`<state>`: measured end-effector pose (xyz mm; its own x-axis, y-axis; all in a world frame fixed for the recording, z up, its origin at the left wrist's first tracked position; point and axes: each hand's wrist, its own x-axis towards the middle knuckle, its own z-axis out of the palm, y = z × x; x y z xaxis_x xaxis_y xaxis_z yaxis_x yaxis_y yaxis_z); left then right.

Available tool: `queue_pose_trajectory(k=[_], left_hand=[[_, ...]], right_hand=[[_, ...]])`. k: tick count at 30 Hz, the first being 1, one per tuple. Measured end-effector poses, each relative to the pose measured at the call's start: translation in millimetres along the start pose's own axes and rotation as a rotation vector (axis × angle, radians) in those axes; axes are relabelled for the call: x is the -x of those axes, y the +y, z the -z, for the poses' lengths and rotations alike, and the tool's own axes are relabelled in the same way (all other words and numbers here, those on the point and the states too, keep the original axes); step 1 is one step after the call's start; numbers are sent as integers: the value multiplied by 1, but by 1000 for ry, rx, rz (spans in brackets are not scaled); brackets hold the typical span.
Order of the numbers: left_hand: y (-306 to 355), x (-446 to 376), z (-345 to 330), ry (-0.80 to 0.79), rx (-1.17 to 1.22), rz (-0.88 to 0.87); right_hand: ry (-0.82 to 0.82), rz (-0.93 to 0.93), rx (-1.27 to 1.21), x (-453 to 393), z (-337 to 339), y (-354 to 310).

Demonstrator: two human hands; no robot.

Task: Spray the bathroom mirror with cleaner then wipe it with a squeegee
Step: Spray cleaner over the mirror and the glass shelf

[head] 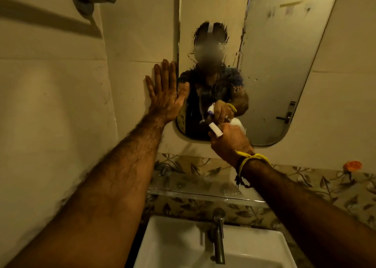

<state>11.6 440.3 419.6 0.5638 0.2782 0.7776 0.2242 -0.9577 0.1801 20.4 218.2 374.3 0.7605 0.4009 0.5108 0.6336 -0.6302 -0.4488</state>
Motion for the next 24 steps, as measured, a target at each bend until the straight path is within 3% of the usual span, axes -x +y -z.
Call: queue_pose_trajectory(k=[4,10,15,20,24], left_hand=[[-1,-2,-2,14,-14,9],[10,6,-2,86,-47,88],[37,6,10,154,30,135],[22,-15,17,164,-13,-44],[17,-18,7,155,-28,-50]], right_hand=[[156,72,94,-8,29,10],[399,117,-72,-22,84,2],[498,-25,-234,-38,125,-7],[622,-152,-288,-37,148,12],[626,-265,-369,-25,135,37]])
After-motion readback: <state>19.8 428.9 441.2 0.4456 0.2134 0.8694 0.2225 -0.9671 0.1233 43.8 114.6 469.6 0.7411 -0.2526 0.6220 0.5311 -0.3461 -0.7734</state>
